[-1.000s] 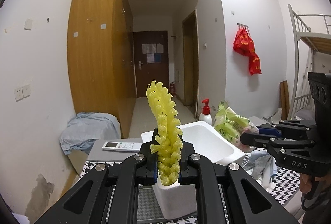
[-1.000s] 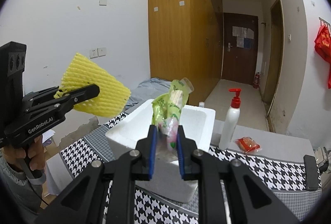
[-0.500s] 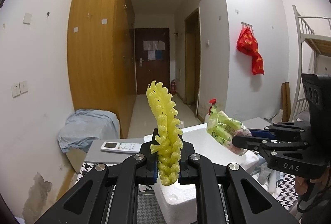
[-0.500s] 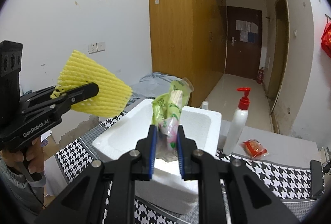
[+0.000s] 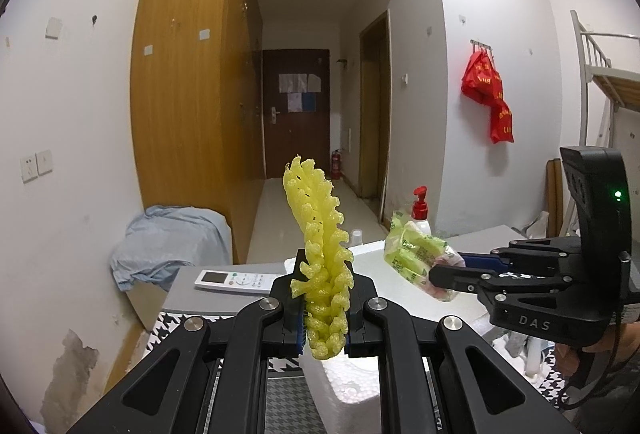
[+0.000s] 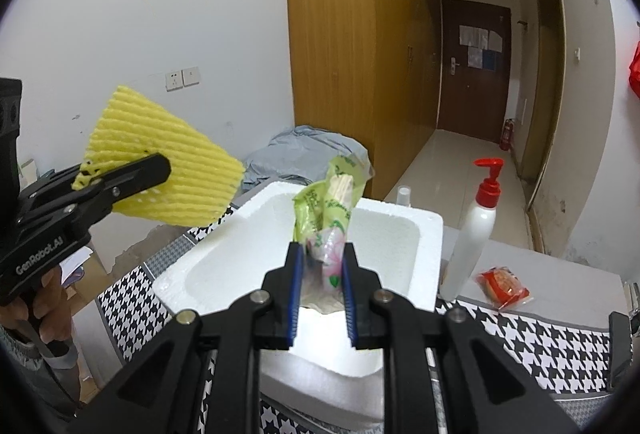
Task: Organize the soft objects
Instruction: 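Open the right tool to drop the green packet into the box, then lower the yellow foam net into the box and open the left tool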
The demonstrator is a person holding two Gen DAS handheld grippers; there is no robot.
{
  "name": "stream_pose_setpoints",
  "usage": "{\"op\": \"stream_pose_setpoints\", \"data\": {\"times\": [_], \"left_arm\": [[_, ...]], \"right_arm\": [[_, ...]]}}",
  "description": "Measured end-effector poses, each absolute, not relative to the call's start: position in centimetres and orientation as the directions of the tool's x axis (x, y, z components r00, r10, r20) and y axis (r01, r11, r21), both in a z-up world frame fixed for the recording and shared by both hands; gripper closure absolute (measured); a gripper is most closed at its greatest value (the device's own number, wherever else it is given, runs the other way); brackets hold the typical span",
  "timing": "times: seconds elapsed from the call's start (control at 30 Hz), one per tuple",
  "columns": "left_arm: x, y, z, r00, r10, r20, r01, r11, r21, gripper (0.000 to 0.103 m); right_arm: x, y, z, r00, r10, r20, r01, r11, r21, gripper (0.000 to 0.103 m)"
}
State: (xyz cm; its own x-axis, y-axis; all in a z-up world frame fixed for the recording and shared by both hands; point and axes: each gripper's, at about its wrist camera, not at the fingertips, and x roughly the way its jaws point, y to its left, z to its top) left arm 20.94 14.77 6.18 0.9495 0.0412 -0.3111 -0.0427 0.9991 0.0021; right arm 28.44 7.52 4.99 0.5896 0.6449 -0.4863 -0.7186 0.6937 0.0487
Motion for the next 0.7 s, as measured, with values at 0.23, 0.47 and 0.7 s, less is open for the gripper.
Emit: {"op": "stream_pose_setpoints", "data": {"times": [0.23, 0.47, 0.7], "left_arm": [[21.1, 15.1, 6.2, 0.947, 0.050, -0.317, -0.054, 0.999, -0.005, 0.090], [21.4, 14.9, 6.3, 0.946, 0.044, -0.322, -0.046, 0.999, 0.000, 0.090], [21.9, 14.6, 6.3, 0.945, 0.024, -0.327, -0.026, 1.000, -0.002, 0.090]], "right_arm": [[28.0, 7.2, 5.3, 0.589, 0.668, -0.454, -0.728, 0.683, 0.060, 0.017], [27.5, 6.1, 5.6, 0.604, 0.663, -0.442, -0.715, 0.696, 0.067, 0.017], [27.0, 4.5, 5.8, 0.628, 0.648, -0.430, -0.695, 0.716, 0.064, 0.017]]}}
